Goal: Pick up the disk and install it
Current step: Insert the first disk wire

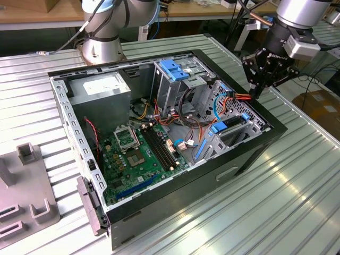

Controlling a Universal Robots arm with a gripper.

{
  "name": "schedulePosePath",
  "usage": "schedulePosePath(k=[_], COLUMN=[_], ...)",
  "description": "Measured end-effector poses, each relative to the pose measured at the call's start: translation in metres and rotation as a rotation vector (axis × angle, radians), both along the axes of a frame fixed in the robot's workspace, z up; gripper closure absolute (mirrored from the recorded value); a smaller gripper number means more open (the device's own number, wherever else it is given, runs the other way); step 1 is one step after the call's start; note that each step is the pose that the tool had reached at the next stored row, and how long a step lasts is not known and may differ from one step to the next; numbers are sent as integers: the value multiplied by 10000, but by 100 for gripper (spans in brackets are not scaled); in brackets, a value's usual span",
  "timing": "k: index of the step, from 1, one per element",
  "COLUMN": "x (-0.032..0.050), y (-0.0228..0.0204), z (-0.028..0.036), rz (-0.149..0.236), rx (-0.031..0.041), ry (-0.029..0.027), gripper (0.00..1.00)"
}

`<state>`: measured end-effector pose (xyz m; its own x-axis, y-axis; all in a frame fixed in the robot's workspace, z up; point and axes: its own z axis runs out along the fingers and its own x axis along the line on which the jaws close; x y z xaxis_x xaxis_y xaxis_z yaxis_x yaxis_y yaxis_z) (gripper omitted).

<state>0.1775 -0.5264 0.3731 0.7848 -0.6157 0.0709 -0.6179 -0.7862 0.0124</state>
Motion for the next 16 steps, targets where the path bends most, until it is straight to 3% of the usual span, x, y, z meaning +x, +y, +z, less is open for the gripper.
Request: schedulePosePath(k=[5,16], x=[-20,-46], y=[0,-1], z=[3,3], rz=[-204,-222], rx=[-3,-3], ry=[0,-3], gripper=[83,83])
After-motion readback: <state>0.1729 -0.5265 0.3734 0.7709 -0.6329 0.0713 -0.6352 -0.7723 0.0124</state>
